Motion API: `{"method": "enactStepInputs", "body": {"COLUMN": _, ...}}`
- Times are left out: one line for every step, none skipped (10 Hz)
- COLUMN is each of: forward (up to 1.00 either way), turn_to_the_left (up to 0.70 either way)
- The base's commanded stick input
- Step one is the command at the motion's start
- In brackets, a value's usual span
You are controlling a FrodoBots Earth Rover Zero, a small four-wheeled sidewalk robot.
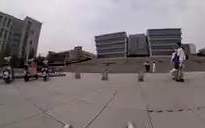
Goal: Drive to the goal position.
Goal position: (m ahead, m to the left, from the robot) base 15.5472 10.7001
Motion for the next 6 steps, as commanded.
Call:
{"method": "enactStepInputs", "body": {"forward": 0.85, "turn_to_the_left": 0.09}}
{"method": "enactStepInputs", "body": {"forward": 0.85, "turn_to_the_left": 0.05}}
{"method": "enactStepInputs", "body": {"forward": 0.85, "turn_to_the_left": 0.01}}
{"method": "enactStepInputs", "body": {"forward": 0.85, "turn_to_the_left": 0.00}}
{"method": "enactStepInputs", "body": {"forward": 0.85, "turn_to_the_left": 0.00}}
{"method": "enactStepInputs", "body": {"forward": 0.85, "turn_to_the_left": 0.00}}
